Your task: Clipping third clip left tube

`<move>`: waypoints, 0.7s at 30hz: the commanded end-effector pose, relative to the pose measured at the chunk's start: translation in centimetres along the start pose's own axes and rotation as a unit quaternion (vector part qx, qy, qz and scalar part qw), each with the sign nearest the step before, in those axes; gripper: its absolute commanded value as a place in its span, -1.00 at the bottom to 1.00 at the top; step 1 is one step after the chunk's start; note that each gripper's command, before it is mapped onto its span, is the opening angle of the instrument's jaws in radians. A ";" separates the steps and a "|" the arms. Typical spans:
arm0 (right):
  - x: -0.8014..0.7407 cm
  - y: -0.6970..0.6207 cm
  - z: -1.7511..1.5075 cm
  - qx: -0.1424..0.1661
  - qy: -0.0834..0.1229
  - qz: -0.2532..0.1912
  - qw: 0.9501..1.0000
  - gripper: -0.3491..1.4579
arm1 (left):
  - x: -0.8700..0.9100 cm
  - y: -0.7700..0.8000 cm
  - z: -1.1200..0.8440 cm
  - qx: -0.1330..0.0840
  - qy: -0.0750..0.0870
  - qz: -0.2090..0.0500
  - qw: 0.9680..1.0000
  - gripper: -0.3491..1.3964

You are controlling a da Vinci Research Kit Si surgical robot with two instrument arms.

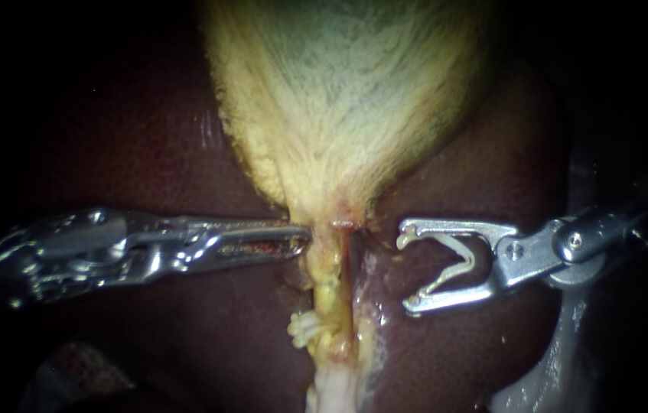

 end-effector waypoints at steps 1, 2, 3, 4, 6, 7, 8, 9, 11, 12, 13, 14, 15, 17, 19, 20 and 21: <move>0.00 -0.01 0.02 0.000 0.000 0.000 1.000 0.05 | 0.00 0.00 -0.01 0.000 0.000 0.000 1.000 -1.00; 0.00 -0.02 0.05 -0.002 0.000 -0.001 1.000 0.05 | 0.00 0.00 -0.02 0.000 0.000 0.000 1.000 -1.00; -0.01 -0.03 0.07 -0.002 -0.001 -0.001 1.000 0.05 | 0.00 0.00 -0.03 0.001 0.000 0.000 1.000 -1.00; -0.02 -0.05 0.11 0.001 0.000 -0.002 1.000 0.05 | -0.01 0.01 -0.06 0.002 0.001 0.000 1.000 -1.00; -0.04 -0.08 0.20 0.006 0.001 -0.004 1.000 0.05 | -0.02 0.03 -0.14 0.004 0.002 0.000 1.000 -1.00; -0.05 -0.10 0.26 0.008 0.001 -0.005 1.000 0.05 | -0.03 0.04 -0.18 0.006 0.003 0.000 1.000 -1.00; -0.08 -0.13 0.33 0.009 0.001 -0.007 1.000 0.05 | -0.03 0.06 -0.23 0.005 0.002 0.000 1.000 -1.00; -0.09 -0.14 0.39 0.012 0.001 -0.002 1.000 0.05 | -0.04 0.09 -0.29 0.002 0.002 0.000 1.000 -1.00; -0.14 -0.18 0.54 0.015 0.000 0.006 1.000 0.05 | -0.05 0.12 -0.38 0.000 0.001 0.000 1.000 -1.00; -0.16 -0.19 0.61 0.014 0.000 0.011 1.000 0.05 | -0.05 0.14 -0.43 -0.001 0.001 -0.001 1.000 -1.00; -0.18 -0.20 0.68 0.013 -0.001 0.016 1.000 0.05 | -0.05 0.14 -0.46 -0.002 0.001 -0.001 1.000 -1.00; -0.20 -0.21 0.74 0.012 -0.002 0.020 1.000 0.05 | -0.06 0.15 -0.49 -0.003 0.000 -0.001 1.000 -1.00; -0.23 -0.21 0.82 0.013 -0.002 0.025 1.000 0.05 | -0.06 0.15 -0.51 -0.003 0.001 -0.001 1.000 -1.00; -0.28 -0.20 0.91 0.011 -0.003 0.033 0.999 0.05 | -0.07 0.14 -0.53 -0.002 0.001 -0.001 1.000 -1.00; -0.34 -0.18 0.98 0.009 -0.004 0.040 0.999 0.05 | -0.07 0.11 -0.54 -0.003 0.001 -0.002 1.000 -1.00; -0.36 -0.17 1.00 0.008 -0.005 0.043 0.999 0.05 | -0.07 0.10 -0.55 -0.003 0.000 -0.002 1.000 -1.00; -0.40 -0.14 1.03 0.007 -0.004 0.045 0.999 0.05 | -0.07 0.09 -0.55 -0.003 0.000 -0.002 1.000 -1.00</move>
